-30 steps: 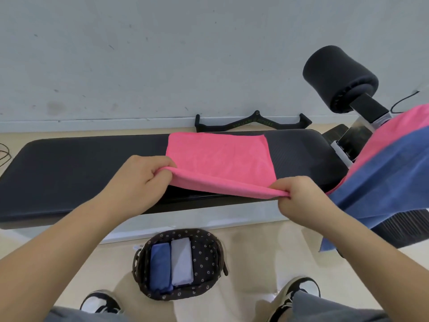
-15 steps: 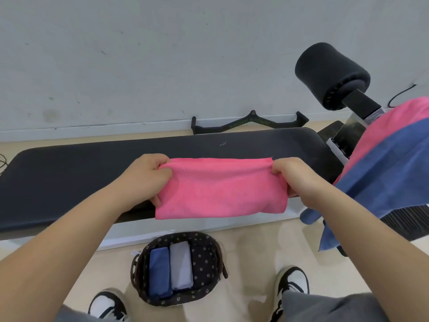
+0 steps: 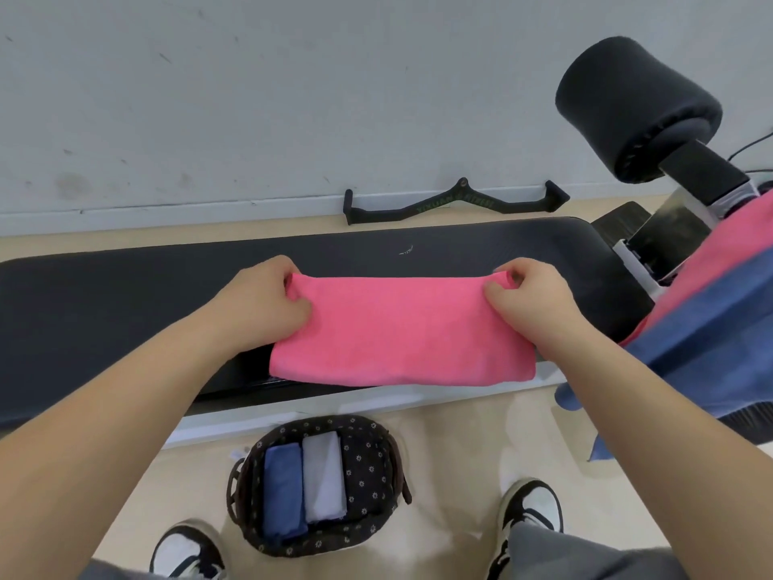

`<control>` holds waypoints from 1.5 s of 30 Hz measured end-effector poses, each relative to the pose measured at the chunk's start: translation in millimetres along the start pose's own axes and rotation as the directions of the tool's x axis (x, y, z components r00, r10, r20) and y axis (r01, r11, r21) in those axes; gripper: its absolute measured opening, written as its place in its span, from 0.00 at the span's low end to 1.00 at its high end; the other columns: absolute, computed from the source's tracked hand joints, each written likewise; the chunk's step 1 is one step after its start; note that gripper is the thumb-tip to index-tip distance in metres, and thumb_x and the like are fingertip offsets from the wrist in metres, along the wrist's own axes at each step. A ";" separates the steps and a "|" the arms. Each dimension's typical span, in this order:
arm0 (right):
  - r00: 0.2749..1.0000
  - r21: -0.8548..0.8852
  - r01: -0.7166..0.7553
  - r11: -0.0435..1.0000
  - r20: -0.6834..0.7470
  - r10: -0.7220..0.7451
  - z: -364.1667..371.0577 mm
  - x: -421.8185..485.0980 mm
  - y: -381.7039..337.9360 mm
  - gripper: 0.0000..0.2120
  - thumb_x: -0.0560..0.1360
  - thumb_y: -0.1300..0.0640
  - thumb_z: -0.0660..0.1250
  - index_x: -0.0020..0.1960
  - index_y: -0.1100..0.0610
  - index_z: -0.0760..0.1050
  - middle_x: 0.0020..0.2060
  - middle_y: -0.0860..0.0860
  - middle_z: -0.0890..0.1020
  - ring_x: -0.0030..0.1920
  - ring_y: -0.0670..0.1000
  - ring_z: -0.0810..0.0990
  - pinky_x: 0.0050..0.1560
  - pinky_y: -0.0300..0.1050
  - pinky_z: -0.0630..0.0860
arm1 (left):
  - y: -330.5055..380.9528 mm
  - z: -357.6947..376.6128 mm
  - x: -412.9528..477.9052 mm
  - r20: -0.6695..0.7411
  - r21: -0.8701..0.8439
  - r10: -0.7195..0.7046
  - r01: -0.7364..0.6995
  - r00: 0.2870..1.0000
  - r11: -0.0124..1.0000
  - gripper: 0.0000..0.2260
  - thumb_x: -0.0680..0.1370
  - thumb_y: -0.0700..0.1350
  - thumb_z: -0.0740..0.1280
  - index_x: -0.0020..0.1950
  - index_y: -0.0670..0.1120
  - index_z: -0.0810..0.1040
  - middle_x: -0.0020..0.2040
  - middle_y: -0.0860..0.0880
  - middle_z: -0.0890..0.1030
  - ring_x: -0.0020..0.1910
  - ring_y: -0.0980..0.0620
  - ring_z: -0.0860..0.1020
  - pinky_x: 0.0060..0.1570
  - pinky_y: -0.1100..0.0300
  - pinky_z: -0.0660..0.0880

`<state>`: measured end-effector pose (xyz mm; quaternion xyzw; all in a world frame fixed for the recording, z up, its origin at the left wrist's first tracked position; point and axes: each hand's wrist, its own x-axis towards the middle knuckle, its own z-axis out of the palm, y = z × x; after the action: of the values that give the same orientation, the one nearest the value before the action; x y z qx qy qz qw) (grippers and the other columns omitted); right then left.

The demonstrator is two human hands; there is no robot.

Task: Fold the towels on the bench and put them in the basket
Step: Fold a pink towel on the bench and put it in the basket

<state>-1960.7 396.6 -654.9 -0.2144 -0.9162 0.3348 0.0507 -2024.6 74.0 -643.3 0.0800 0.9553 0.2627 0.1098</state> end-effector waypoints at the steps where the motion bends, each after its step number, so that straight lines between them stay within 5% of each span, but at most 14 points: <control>1: 1.000 -0.019 0.002 1.000 -0.013 -0.003 -0.2 0.6 1.6 0.03 0.78 0.52 0.67 0.48 0.50 0.78 0.41 0.42 0.78 0.44 0.49 0.77 0.42 0.46 0.71 | -0.2 -0.8 -0.2 0.013 0.023 -0.005 0.005 1.000 1.000 0.09 0.76 0.47 0.69 0.54 0.50 0.74 0.47 0.52 0.79 0.45 0.54 0.78 0.42 0.55 0.75; 7: 0.999 -0.112 -0.030 0.993 -0.014 0.029 0.6 0.0 4.8 0.06 0.74 0.50 0.68 0.49 0.49 0.78 0.46 0.49 0.79 0.43 0.51 0.79 0.45 0.51 0.80 | 8.4 -1.1 -4.5 0.068 -0.016 -0.082 0.083 0.994 0.996 0.09 0.72 0.46 0.72 0.49 0.48 0.77 0.49 0.49 0.79 0.45 0.49 0.80 0.45 0.50 0.79; 11: 0.994 -0.195 0.028 0.980 0.107 -0.007 -6.7 -7.2 -5.3 0.23 0.71 0.55 0.65 0.65 0.45 0.78 0.58 0.49 0.77 0.60 0.55 0.76 0.59 0.57 0.79 | 10.5 1.2 -12.2 0.022 -0.173 -0.076 0.078 0.997 0.982 0.08 0.74 0.39 0.70 0.51 0.49 0.77 0.47 0.49 0.80 0.45 0.50 0.79 0.39 0.57 0.74; 18: 0.985 -0.167 -0.061 0.984 0.151 0.087 -12.6 -10.6 -12.2 0.09 0.65 0.50 0.69 0.41 0.55 0.80 0.39 0.51 0.82 0.50 0.57 0.79 0.47 0.54 0.81 | 0.0 -12.3 -16.3 0.055 -0.466 -0.204 0.206 0.977 0.860 0.04 0.79 0.42 0.72 0.52 0.44 0.83 0.49 0.46 0.85 0.47 0.47 0.84 0.46 0.55 0.79; 22: 0.997 0.108 -0.038 0.993 0.066 0.031 -5.9 -10.8 -23.2 0.06 0.72 0.57 0.71 0.46 0.57 0.77 0.40 0.50 0.79 0.41 0.50 0.77 0.38 0.45 0.73 | -4.2 -17.4 -14.6 0.070 -0.556 -0.238 0.236 0.969 0.797 0.03 0.81 0.44 0.69 0.53 0.45 0.80 0.49 0.46 0.85 0.43 0.49 0.82 0.40 0.55 0.76; 25: 0.997 0.372 -0.059 0.926 -0.017 0.071 6.2 -9.3 -35.8 0.12 0.76 0.62 0.70 0.58 0.53 0.75 0.49 0.47 0.79 0.46 0.46 0.78 0.41 0.42 0.72 | -9.9 -22.1 -12.2 -0.001 -0.615 -0.278 0.219 0.961 0.758 0.04 0.83 0.46 0.67 0.51 0.47 0.79 0.51 0.46 0.84 0.48 0.47 0.82 0.49 0.50 0.79; 27: 0.995 0.290 0.013 0.957 -0.100 0.016 18.0 -8.5 -40.8 0.20 0.77 0.64 0.67 0.67 0.52 0.73 0.59 0.49 0.77 0.51 0.46 0.78 0.50 0.44 0.75 | -14.2 -24.3 -11.5 -0.084 -0.610 -0.312 0.199 0.946 0.767 0.06 0.83 0.47 0.66 0.48 0.47 0.79 0.49 0.47 0.83 0.45 0.49 0.80 0.46 0.53 0.78; 30: 0.938 -0.029 0.303 0.953 -0.169 -0.303 30.1 -10.5 -50.8 0.21 0.76 0.61 0.66 0.69 0.52 0.75 0.66 0.50 0.75 0.65 0.51 0.75 0.63 0.49 0.74 | -19.1 -26.9 -11.1 -0.170 -0.580 -0.350 0.194 0.921 0.791 0.10 0.82 0.48 0.67 0.50 0.42 0.78 0.47 0.46 0.81 0.41 0.49 0.78 0.41 0.54 0.76; 33: 0.851 -0.105 0.525 0.845 0.102 -0.516 44.5 -21.1 -62.7 0.22 0.78 0.54 0.67 0.71 0.52 0.75 0.70 0.51 0.75 0.73 0.55 0.69 0.74 0.48 0.65 | -12.2 -34.7 -9.4 -0.178 -0.616 -0.355 0.177 0.918 0.768 0.09 0.81 0.47 0.67 0.49 0.41 0.78 0.43 0.45 0.81 0.39 0.48 0.78 0.38 0.55 0.75; 36: 0.790 -0.329 0.580 0.745 0.450 -0.417 67.6 -38.6 -61.8 0.29 0.83 0.43 0.57 0.83 0.45 0.56 0.83 0.53 0.53 0.83 0.57 0.47 0.81 0.55 0.42 | 14.8 -37.9 -9.2 -0.110 -0.736 -0.337 0.151 0.935 0.660 0.07 0.80 0.46 0.69 0.44 0.45 0.79 0.41 0.43 0.82 0.37 0.46 0.81 0.38 0.55 0.77; 38: 0.788 -0.300 0.561 0.771 0.479 -0.387 73.4 -42.5 -56.9 0.30 0.84 0.41 0.56 0.83 0.44 0.52 0.84 0.52 0.47 0.83 0.56 0.41 0.81 0.56 0.37 | 38.2 -33.3 -9.1 -0.046 -0.786 -0.285 0.142 0.957 0.602 0.06 0.79 0.45 0.70 0.44 0.45 0.79 0.39 0.45 0.83 0.36 0.48 0.81 0.39 0.55 0.78; 40: 0.836 -0.097 0.494 0.864 0.325 -0.441 64.4 -38.9 -53.6 0.29 0.81 0.47 0.67 0.79 0.50 0.66 0.80 0.54 0.64 0.81 0.56 0.58 0.81 0.50 0.52 | 63.4 -23.7 -8.3 0.019 -0.791 -0.187 0.129 0.982 0.598 0.04 0.79 0.43 0.70 0.45 0.45 0.78 0.33 0.47 0.80 0.30 0.51 0.80 0.31 0.59 0.77; 42: 0.910 0.049 0.404 0.914 0.078 -0.407 46.7 -31.3 -48.4 0.19 0.77 0.55 0.71 0.68 0.54 0.78 0.64 0.52 0.80 0.64 0.51 0.78 0.68 0.43 0.71 | 86.8 -9.6 -6.5 0.032 -0.783 -0.121 0.100 0.992 0.614 0.03 0.79 0.40 0.71 0.48 0.43 0.77 0.32 0.46 0.79 0.25 0.51 0.80 0.24 0.61 0.75; 45: 0.989 0.303 0.136 0.943 0.018 -0.148 21.5 -23.9 -35.2 0.06 0.79 0.56 0.68 0.51 0.53 0.84 0.42 0.47 0.85 0.40 0.45 0.81 0.45 0.40 0.79 | 113.0 15.3 -1.2 -0.010 -0.744 -0.067 0.037 0.998 0.667 0.03 0.79 0.38 0.71 0.47 0.42 0.78 0.35 0.43 0.81 0.27 0.48 0.82 0.24 0.61 0.76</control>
<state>-1956.8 349.6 -647.9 -0.1308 -0.8684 0.4700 0.0882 -2008.9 177.2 -597.2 -0.0036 0.7692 0.6270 0.1231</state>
